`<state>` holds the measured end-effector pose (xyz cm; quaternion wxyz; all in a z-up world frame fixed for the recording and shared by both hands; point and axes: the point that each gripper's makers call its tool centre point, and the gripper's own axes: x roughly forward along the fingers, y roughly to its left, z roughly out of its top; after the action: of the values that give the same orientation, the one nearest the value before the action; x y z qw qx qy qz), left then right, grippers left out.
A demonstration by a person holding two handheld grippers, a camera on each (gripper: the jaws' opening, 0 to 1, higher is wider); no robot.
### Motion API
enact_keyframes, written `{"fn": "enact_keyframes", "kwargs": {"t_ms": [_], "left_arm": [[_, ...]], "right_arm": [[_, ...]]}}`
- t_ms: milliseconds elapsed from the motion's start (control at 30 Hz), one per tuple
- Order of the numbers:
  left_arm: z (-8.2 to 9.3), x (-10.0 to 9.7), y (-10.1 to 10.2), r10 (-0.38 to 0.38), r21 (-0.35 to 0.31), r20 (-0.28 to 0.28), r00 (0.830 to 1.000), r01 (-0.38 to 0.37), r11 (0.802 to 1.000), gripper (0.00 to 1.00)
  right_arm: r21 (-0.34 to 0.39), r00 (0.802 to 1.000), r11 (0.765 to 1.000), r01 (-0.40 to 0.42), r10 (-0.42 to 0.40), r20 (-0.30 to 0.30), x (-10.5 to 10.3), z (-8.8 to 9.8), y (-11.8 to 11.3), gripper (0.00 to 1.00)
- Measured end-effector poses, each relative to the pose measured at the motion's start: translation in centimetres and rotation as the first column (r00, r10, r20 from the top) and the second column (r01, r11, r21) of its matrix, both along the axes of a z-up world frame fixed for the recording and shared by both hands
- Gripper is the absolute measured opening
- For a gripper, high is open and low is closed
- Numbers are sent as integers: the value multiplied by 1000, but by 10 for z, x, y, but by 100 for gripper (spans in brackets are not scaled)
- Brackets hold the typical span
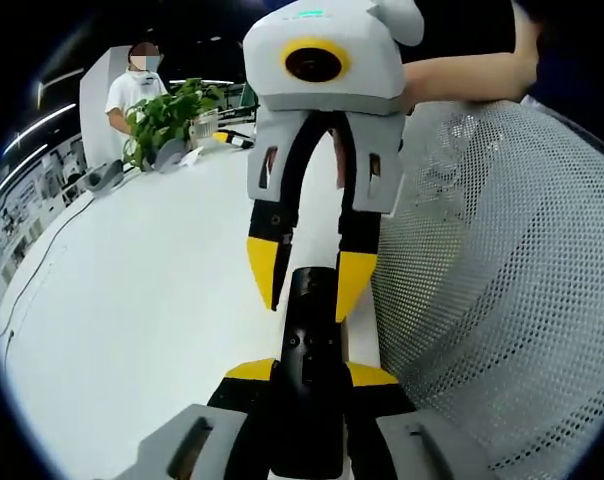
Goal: Press the specified remote control buttons in sequence, fully releasing each button before pressing the next.
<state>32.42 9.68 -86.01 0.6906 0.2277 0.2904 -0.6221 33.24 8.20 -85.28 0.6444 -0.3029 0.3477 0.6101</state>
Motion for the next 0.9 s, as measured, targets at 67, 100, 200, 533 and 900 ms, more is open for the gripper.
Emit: {"fn": "enact_keyframes", "kwargs": {"t_ms": [67,100,200,533,900], "left_arm": [[0,0,0,1,-2,-2,1000,-1,1000,25],[0,0,0,1,-2,-1,1000,-1,1000,25],[0,0,0,2,-3,-2,1000,-2,1000,25],[1,0,-1,3,-4,-6,1000,-3,1000,25],[1,0,-1,26,-17,-22,999,-26,1000,25]], "right_arm": [[1,1000,1000,0,0,-3,0,0,0,25],[2,1000,1000,1,-1,-3,0,0,0,26],[1,1000,1000,7,-7,1,2,0,0,28],[-65,1000,998,-29,28,-5,-3,-9,-9,29],[-57,999,997,-45,45,-2,-6,-13,-6,25]]}}
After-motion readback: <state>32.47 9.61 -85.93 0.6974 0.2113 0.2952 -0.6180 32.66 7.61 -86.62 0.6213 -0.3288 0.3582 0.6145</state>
